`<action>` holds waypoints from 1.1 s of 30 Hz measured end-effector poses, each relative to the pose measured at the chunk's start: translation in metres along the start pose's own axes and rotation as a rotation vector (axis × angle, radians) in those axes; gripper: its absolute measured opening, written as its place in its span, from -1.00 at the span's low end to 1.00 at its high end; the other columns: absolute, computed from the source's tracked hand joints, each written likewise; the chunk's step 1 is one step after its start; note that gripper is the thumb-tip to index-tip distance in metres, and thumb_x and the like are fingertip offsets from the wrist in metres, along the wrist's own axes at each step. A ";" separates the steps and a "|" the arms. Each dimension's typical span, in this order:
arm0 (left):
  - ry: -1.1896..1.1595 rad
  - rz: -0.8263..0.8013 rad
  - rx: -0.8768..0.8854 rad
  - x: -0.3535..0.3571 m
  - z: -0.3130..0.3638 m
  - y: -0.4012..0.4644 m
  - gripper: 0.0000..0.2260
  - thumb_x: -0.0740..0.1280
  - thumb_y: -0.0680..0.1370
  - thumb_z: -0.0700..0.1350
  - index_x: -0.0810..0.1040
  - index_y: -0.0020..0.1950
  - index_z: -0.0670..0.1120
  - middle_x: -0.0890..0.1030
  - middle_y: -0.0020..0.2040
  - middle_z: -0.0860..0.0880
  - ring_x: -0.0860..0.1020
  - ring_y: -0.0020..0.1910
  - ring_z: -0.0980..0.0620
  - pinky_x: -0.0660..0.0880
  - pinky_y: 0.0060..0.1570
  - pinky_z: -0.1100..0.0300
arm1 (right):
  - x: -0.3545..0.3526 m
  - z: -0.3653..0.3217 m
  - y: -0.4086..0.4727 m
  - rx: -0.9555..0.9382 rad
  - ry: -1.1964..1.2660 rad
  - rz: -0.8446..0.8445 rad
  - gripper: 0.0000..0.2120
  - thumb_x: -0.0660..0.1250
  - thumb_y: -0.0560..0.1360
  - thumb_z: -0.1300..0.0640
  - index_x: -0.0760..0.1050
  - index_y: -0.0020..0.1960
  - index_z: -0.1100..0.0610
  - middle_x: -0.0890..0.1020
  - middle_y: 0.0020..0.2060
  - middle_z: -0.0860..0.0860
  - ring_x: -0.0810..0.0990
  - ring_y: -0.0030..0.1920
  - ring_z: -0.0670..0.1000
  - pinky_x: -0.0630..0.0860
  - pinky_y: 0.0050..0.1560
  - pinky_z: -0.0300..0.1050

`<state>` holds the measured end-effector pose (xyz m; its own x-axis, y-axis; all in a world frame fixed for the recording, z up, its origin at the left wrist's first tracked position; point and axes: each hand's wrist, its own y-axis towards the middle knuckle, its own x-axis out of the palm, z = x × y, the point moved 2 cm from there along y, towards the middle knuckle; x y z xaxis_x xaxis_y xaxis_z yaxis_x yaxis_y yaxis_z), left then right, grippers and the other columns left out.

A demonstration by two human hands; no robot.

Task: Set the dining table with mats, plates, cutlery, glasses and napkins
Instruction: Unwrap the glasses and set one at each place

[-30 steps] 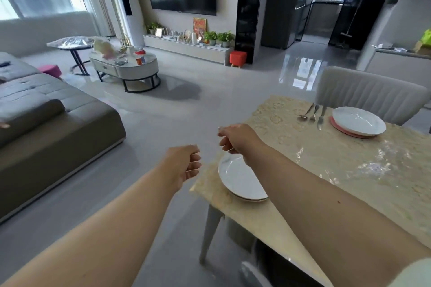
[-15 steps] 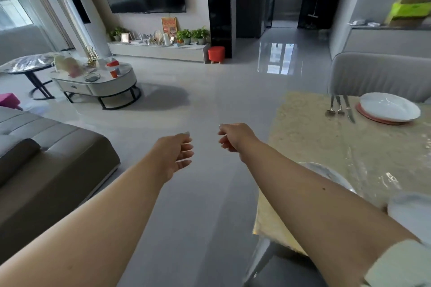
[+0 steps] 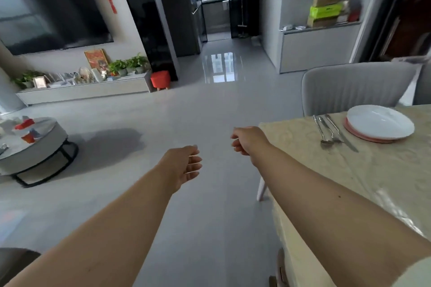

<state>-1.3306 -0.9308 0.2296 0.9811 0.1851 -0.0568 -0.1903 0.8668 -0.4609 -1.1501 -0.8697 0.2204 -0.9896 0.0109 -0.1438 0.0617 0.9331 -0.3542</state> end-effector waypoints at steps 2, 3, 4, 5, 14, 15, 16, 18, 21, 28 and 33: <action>0.012 -0.046 0.000 0.008 0.017 0.037 -0.86 0.31 0.59 -0.08 0.54 0.00 -0.15 0.55 -0.23 -0.06 0.52 -0.31 0.02 0.49 -0.26 0.17 | -0.002 -0.009 0.030 0.021 0.009 0.048 -0.88 0.25 0.51 0.17 0.45 -0.20 0.15 0.53 -0.38 0.06 0.46 -0.44 -0.02 0.33 -0.35 -0.21; 0.017 -0.072 0.000 0.013 0.026 0.055 -0.87 0.30 0.59 -0.08 0.53 0.00 -0.15 0.54 -0.23 -0.07 0.52 -0.31 0.02 0.48 -0.26 0.17 | -0.004 -0.014 0.044 0.035 0.012 0.071 -0.89 0.26 0.51 0.17 0.45 -0.20 0.15 0.53 -0.38 0.06 0.46 -0.44 -0.02 0.33 -0.35 -0.21; 0.020 -0.099 0.002 0.018 0.037 0.073 -0.87 0.30 0.59 -0.09 0.53 0.00 -0.15 0.54 -0.23 -0.07 0.51 -0.32 0.02 0.47 -0.27 0.17 | -0.006 -0.020 0.061 0.048 0.022 0.098 -0.88 0.26 0.51 0.18 0.45 -0.21 0.15 0.53 -0.39 0.06 0.46 -0.44 -0.02 0.33 -0.36 -0.22; 0.021 -0.120 0.002 0.022 0.046 0.092 -0.87 0.30 0.59 -0.10 0.53 0.00 -0.16 0.54 -0.24 -0.07 0.51 -0.32 0.02 0.47 -0.27 0.17 | -0.007 -0.025 0.077 0.065 0.034 0.128 -0.86 0.25 0.52 0.18 0.45 -0.22 0.15 0.53 -0.39 0.06 0.46 -0.44 -0.02 0.33 -0.37 -0.22; 0.127 -0.271 0.068 0.037 0.164 0.297 -0.84 0.32 0.58 -0.08 0.56 0.04 -0.17 0.56 -0.19 -0.08 0.54 -0.27 0.01 0.53 -0.23 0.16 | 0.014 -0.095 0.256 0.078 0.139 0.307 -0.76 0.24 0.56 0.08 0.46 -0.26 0.15 0.52 -0.38 0.05 0.45 -0.43 -0.01 0.33 -0.38 -0.24; 0.137 -0.281 0.070 0.043 0.177 0.319 -0.84 0.32 0.58 -0.08 0.56 0.04 -0.17 0.56 -0.19 -0.08 0.54 -0.27 0.01 0.53 -0.22 0.16 | 0.015 -0.102 0.274 0.082 0.145 0.323 -0.76 0.24 0.55 0.08 0.46 -0.26 0.15 0.52 -0.37 0.05 0.45 -0.42 -0.01 0.34 -0.36 -0.23; 0.146 -0.294 0.071 0.051 0.189 0.339 -0.84 0.32 0.58 -0.08 0.56 0.03 -0.17 0.56 -0.19 -0.08 0.54 -0.27 0.01 0.53 -0.22 0.16 | 0.014 -0.110 0.291 0.085 0.147 0.338 -0.76 0.24 0.55 0.09 0.46 -0.26 0.15 0.52 -0.37 0.06 0.45 -0.41 -0.01 0.34 -0.36 -0.23; 0.159 -0.339 0.066 0.069 0.213 0.377 -0.85 0.31 0.59 -0.09 0.56 0.02 -0.17 0.55 -0.20 -0.08 0.53 -0.28 0.01 0.53 -0.22 0.16 | 0.009 -0.127 0.325 0.082 0.161 0.360 -0.75 0.24 0.56 0.09 0.46 -0.27 0.15 0.52 -0.37 0.06 0.45 -0.41 -0.01 0.35 -0.37 -0.23; 0.185 -0.389 0.052 0.105 0.243 0.434 -0.85 0.32 0.58 -0.09 0.55 0.01 -0.17 0.55 -0.21 -0.07 0.53 -0.28 0.01 0.52 -0.24 0.17 | -0.010 -0.148 0.382 0.091 0.176 0.403 -0.72 0.23 0.58 0.06 0.46 -0.26 0.14 0.52 -0.36 0.05 0.45 -0.41 -0.02 0.36 -0.36 -0.25; 0.231 -0.504 0.057 0.231 0.315 0.568 -0.85 0.31 0.58 -0.08 0.54 -0.01 -0.16 0.53 -0.19 -0.07 0.53 -0.28 0.00 0.51 -0.24 0.17 | -0.097 -0.200 0.525 0.086 0.237 0.516 -0.71 0.20 0.61 0.07 0.44 -0.25 0.17 0.50 -0.35 0.06 0.44 -0.41 -0.04 0.35 -0.46 -0.30; 0.264 -0.578 0.050 0.335 0.362 0.645 -0.85 0.31 0.59 -0.08 0.54 -0.03 -0.16 0.54 -0.18 -0.08 0.53 -0.27 -0.01 0.50 -0.23 0.16 | -0.174 -0.226 0.608 0.105 0.233 0.630 -0.74 0.21 0.60 0.08 0.47 -0.21 0.18 0.52 -0.34 0.04 0.45 -0.41 -0.05 0.37 -0.45 -0.30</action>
<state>-1.1382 -0.1422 0.2336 0.9003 -0.4342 -0.0307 0.3776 0.8140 -0.4414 -0.9695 -0.2232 0.2388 -0.7623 0.6289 -0.1532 0.6359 0.6836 -0.3581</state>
